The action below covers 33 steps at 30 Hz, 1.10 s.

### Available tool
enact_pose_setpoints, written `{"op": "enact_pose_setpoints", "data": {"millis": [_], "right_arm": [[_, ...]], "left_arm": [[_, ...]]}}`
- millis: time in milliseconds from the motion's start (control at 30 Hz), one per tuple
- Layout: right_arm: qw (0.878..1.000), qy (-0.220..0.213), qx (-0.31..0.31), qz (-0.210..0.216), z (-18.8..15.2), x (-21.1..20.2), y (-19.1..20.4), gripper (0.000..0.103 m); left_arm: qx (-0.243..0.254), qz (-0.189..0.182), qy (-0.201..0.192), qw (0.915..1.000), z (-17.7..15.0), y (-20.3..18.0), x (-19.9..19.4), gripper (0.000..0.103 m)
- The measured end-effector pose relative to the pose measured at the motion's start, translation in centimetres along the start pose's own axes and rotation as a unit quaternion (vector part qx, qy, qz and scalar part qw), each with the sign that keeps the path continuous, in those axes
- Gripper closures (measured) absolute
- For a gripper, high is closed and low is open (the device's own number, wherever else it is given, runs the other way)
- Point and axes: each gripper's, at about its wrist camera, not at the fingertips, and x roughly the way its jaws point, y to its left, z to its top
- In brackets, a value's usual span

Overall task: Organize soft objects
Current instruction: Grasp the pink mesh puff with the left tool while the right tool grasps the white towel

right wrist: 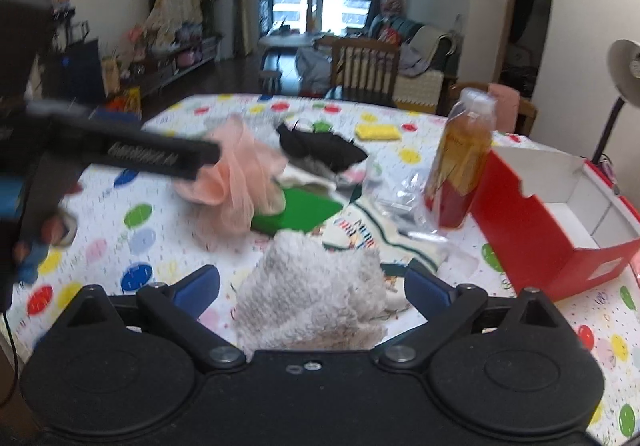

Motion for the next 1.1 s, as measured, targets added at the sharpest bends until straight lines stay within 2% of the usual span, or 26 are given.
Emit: {"op": "enact_pose_setpoints", "data": {"millis": [200,500,633,800,967,1067,1100], "right_arm": [[0.999,0.035,-0.023,0.011,-0.8,3.0,-0.1,0.005],[0.996,0.068,-0.054,0.015,-2.0,6.6,-0.3,0.007],[0.995,0.073,-0.071,0.015,-2.2,7.2,-0.2,0.014],[0.993,0.068,-0.093,0.008,-2.2,7.1,0.0,0.028],[0.994,0.063,-0.093,-0.001,-2.0,6.5,0.0,0.045],[0.994,0.063,-0.093,-0.005,-1.9,6.2,-0.2,0.055],[0.994,0.062,-0.091,-0.003,-1.8,6.1,-0.3,0.057]], "left_arm": [[0.025,0.026,0.009,0.9993,0.2,-1.0,3.7,0.000],[0.039,0.050,0.047,0.9969,-0.7,-1.5,7.9,0.000],[0.046,0.060,0.053,0.9957,-0.9,-1.4,8.7,0.000],[0.056,0.066,0.047,0.9951,-0.9,-1.5,8.8,0.000],[0.052,0.062,0.047,0.9956,-0.5,-1.6,8.7,0.014],[0.062,0.059,0.046,0.9953,-0.4,-1.9,8.7,0.029],[0.062,0.057,0.048,0.9953,-0.4,-1.9,8.7,0.037]]}}
